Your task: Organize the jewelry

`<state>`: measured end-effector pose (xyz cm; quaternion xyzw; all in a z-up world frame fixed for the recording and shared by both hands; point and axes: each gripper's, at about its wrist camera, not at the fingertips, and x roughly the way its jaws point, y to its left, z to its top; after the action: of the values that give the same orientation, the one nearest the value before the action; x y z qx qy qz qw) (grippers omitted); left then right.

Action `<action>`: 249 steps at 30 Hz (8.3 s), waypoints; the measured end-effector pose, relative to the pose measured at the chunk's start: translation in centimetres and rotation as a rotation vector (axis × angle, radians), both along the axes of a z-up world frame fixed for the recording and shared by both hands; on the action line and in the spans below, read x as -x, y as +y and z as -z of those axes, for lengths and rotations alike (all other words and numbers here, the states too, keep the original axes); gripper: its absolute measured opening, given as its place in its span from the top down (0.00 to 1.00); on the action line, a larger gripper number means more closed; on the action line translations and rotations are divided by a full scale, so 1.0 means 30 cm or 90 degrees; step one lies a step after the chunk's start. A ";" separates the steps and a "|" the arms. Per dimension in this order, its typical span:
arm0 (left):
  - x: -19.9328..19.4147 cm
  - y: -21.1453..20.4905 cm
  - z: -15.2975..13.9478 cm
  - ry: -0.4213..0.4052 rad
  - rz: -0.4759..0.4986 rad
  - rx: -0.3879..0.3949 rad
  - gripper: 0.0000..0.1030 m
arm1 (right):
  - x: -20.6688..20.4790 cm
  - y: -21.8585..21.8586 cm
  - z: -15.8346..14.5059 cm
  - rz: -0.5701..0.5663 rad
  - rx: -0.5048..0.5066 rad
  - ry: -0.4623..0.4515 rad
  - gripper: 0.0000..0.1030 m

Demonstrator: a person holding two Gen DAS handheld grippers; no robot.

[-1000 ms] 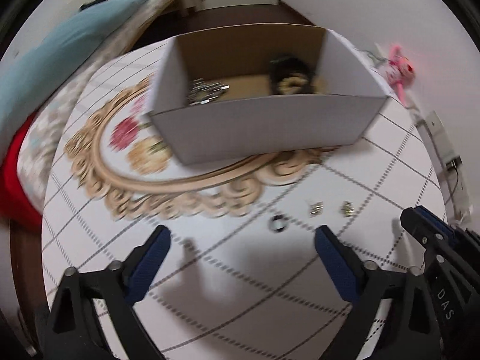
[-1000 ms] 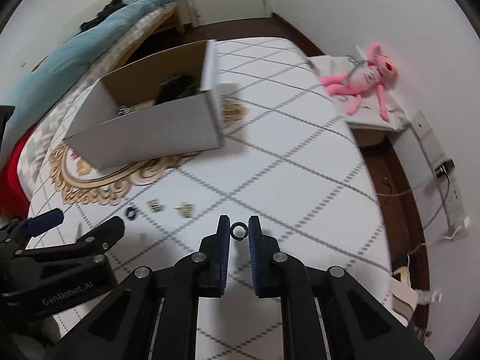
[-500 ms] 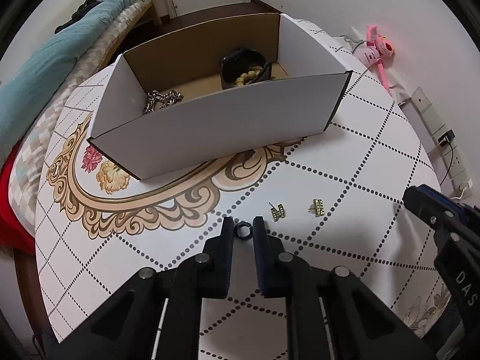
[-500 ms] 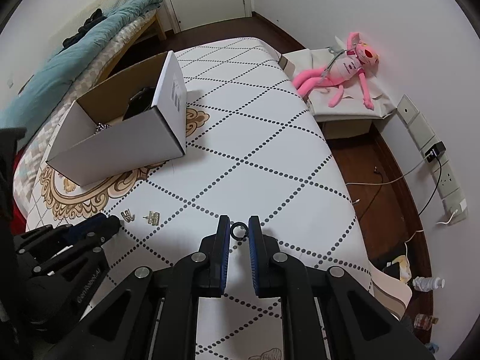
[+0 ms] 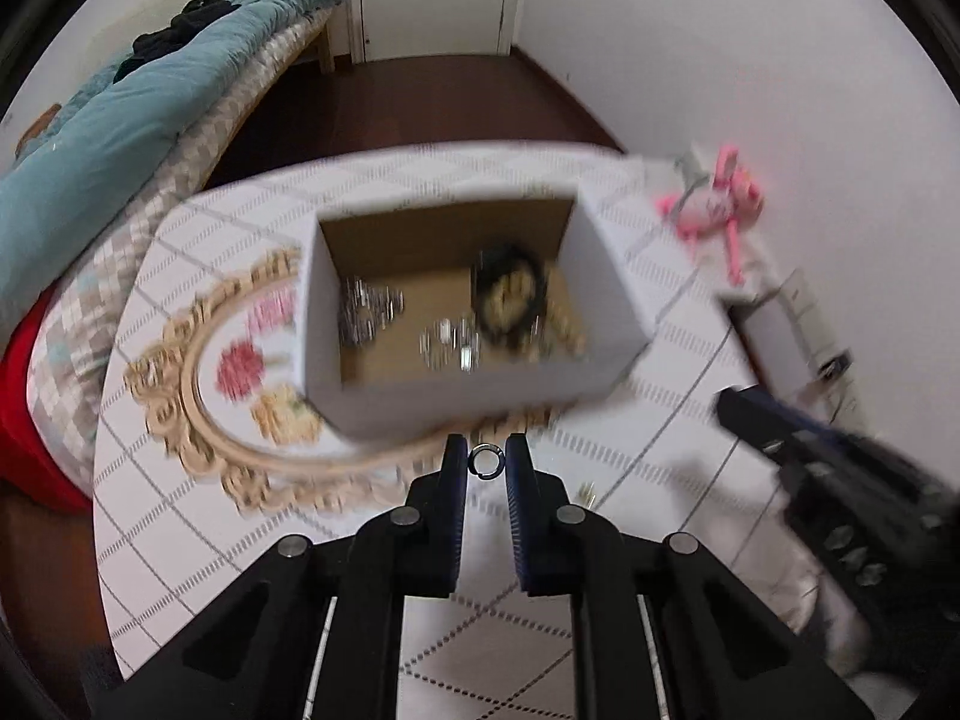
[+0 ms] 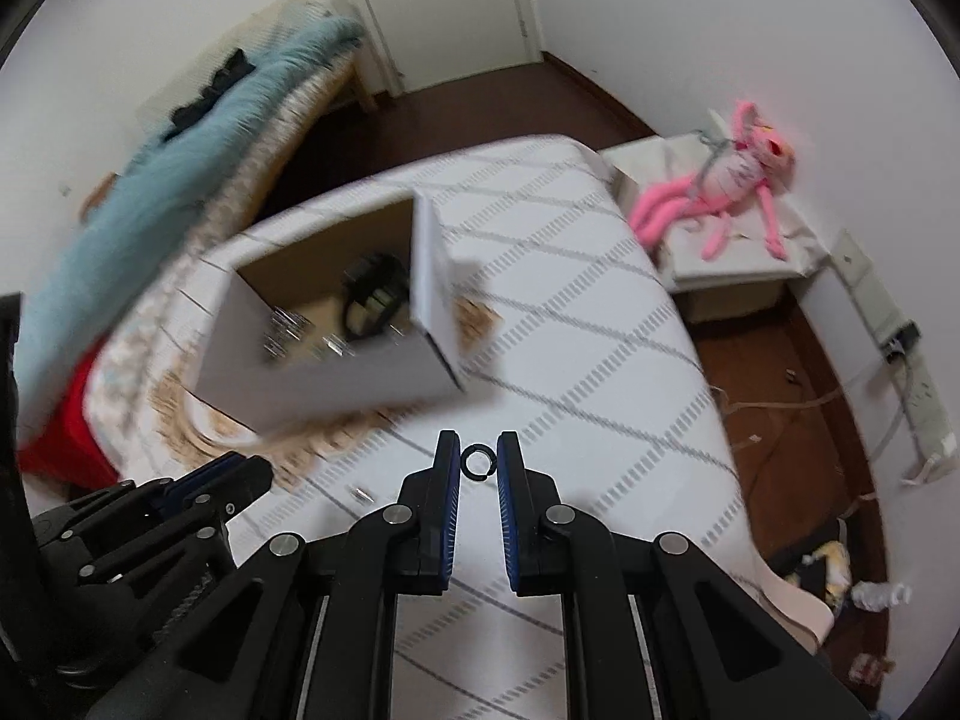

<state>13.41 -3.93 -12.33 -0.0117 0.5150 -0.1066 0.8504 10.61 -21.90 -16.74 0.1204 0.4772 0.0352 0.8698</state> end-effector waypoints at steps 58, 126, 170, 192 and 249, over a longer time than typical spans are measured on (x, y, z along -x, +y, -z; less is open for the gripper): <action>-0.080 0.226 -0.123 -0.010 -0.151 -0.093 0.00 | -0.260 0.128 -0.211 -0.078 0.136 0.036 0.00; 0.024 -0.144 0.276 0.042 -0.005 -0.074 0.94 | 0.031 -0.125 0.162 0.041 0.031 0.057 0.94; -0.372 0.199 0.011 0.057 -0.121 -0.090 0.01 | -0.571 0.097 -0.038 -0.103 0.063 0.133 0.41; -0.134 0.196 -0.037 0.002 -0.152 -0.103 0.00 | -0.324 0.117 -0.069 -0.059 0.175 0.080 0.02; 0.131 0.185 -0.453 -0.075 -0.147 -0.047 0.00 | 0.081 0.078 -0.612 -0.021 0.170 -0.088 0.00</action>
<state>9.50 1.62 1.27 -0.0335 0.4629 0.0103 0.8857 8.18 -19.56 1.63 -0.0072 0.4183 -0.0061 0.9083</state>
